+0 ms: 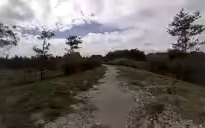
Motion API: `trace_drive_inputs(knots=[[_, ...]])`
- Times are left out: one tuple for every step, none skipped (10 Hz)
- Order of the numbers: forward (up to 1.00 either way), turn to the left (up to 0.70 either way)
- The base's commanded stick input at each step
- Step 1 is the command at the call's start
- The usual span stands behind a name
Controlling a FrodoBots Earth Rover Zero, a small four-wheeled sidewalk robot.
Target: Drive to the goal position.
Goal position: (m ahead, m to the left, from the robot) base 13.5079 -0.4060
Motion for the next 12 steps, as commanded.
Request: trace_drive_inputs(knots=[[0.85, 0.00], [0.85, 0.00], [0.85, 0.00], [0.85, 0.00], [0.85, 0.00], [0.85, 0.00], [0.85, 0.00], [0.85, 0.00], [0.85, -0.04], [0.85, -0.25], [0.85, -0.34], [0.85, -0.34]])
